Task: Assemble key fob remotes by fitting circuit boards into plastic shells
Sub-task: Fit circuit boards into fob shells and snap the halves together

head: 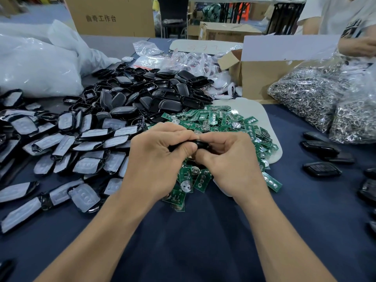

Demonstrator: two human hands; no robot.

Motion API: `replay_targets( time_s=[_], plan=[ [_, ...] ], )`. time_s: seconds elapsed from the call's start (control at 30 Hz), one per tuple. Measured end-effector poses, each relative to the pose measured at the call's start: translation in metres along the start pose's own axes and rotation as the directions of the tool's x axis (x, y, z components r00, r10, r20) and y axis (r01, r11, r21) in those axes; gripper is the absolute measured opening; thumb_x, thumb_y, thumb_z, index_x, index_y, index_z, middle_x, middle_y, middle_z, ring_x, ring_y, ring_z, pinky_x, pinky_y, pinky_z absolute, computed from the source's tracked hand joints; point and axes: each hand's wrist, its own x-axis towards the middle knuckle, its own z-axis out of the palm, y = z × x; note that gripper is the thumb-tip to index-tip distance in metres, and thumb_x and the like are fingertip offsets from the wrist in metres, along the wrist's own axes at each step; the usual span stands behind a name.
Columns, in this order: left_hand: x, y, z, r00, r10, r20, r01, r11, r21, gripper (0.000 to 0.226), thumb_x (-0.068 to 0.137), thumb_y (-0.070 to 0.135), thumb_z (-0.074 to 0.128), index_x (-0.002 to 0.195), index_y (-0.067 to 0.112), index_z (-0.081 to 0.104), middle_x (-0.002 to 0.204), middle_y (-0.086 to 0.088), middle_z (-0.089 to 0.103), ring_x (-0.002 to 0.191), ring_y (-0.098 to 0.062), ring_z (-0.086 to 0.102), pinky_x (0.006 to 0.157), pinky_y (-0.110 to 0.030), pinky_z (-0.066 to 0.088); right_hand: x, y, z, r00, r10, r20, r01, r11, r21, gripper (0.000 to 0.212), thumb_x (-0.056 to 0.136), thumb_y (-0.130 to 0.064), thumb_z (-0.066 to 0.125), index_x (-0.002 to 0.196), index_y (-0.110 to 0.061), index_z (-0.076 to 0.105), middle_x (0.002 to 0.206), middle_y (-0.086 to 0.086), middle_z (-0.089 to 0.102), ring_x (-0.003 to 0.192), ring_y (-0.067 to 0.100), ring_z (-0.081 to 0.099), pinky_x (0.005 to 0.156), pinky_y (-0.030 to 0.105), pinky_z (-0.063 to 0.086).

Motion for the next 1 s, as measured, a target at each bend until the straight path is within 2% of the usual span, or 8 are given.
replay_targets(
  time_s=[0.13,0.2,0.3,0.53,0.63,0.7,0.83,1.0],
  plan=[
    [0.001,-0.004,-0.002,0.999,0.040,-0.011,-0.039,0.999,0.033,0.031,0.081,-0.001,0.083,0.092,0.027,0.083,0.096,0.016,0.075,0.095,-0.002,0.069,0.082,-0.012,0.050,0.000,-0.002,0.000,0.997,0.019,0.074,-0.031,0.986,0.166,0.031,0.080,-0.006,0.070,0.095,-0.029,0.084,0.083,0.009,0.080,0.081,0.032,0.078,0.081,0.056,0.063],
    [0.001,-0.003,-0.003,0.999,0.045,-0.008,-0.045,0.998,0.035,0.029,0.082,-0.001,0.083,0.094,0.026,0.083,0.097,0.016,0.075,0.097,-0.005,0.069,0.084,-0.015,0.051,0.000,-0.005,-0.002,0.994,0.026,0.102,-0.054,0.958,0.281,0.031,0.083,-0.001,0.068,0.094,-0.024,0.084,0.084,0.013,0.080,0.077,0.029,0.076,0.079,0.047,0.065],
    [0.001,-0.003,-0.003,0.999,0.044,-0.012,-0.044,0.999,0.024,0.028,0.082,0.000,0.083,0.094,0.025,0.083,0.096,0.019,0.075,0.097,-0.004,0.069,0.085,-0.015,0.051,-0.001,-0.006,-0.002,0.997,0.001,0.081,-0.025,0.954,0.298,0.031,0.089,0.008,0.069,0.097,-0.018,0.083,0.082,0.012,0.079,0.073,0.026,0.076,0.073,0.037,0.065],
    [0.002,-0.008,-0.001,1.000,0.000,0.008,0.000,1.000,-0.019,0.022,0.083,-0.001,0.081,0.095,0.017,0.085,0.094,0.011,0.078,0.096,-0.004,0.071,0.086,-0.015,0.051,-0.004,-0.005,0.002,0.999,0.008,0.034,-0.018,0.949,0.316,0.033,0.092,0.012,0.064,0.096,-0.015,0.083,0.079,0.012,0.079,0.068,0.027,0.075,0.068,0.035,0.065],
    [0.003,-0.010,0.000,1.000,0.007,0.024,-0.007,1.000,-0.005,0.022,0.084,0.003,0.081,0.094,0.021,0.085,0.092,0.014,0.078,0.095,-0.004,0.071,0.085,-0.015,0.052,-0.004,-0.003,0.002,0.999,0.024,0.033,-0.034,0.943,0.330,0.032,0.093,0.011,0.064,0.097,-0.015,0.082,0.079,0.013,0.079,0.067,0.026,0.074,0.067,0.033,0.064],
    [0.006,-0.012,0.001,1.000,-0.006,0.020,0.007,0.998,-0.058,0.025,0.084,0.005,0.082,0.092,0.028,0.084,0.089,0.015,0.079,0.092,-0.004,0.073,0.081,-0.014,0.052,-0.003,-0.003,0.002,0.999,0.039,0.028,-0.046,0.936,0.350,0.031,0.094,0.010,0.063,0.096,-0.014,0.082,0.079,0.013,0.078,0.067,0.025,0.074,0.067,0.032,0.063],
    [0.008,-0.014,0.000,0.996,-0.085,-0.020,0.075,0.954,-0.292,0.038,0.079,0.005,0.087,0.096,0.038,0.083,0.096,0.007,0.080,0.095,-0.014,0.075,0.087,-0.027,0.058,-0.001,-0.005,0.004,0.998,0.065,0.000,-0.058,0.895,0.442,0.023,0.096,0.008,0.063,0.096,-0.008,0.080,0.077,0.014,0.078,0.065,0.022,0.074,0.065,0.028,0.062],
    [0.004,-0.011,0.000,0.999,-0.052,-0.007,0.048,0.948,-0.314,0.037,0.082,0.009,0.084,0.099,0.042,0.082,0.098,0.012,0.080,0.098,-0.009,0.076,0.082,-0.018,0.057,-0.002,-0.008,0.001,0.997,0.073,0.006,-0.066,0.853,0.518,0.025,0.096,0.008,0.060,0.095,-0.008,0.080,0.075,0.015,0.076,0.063,0.020,0.073,0.063,0.027,0.062]
  ],
)
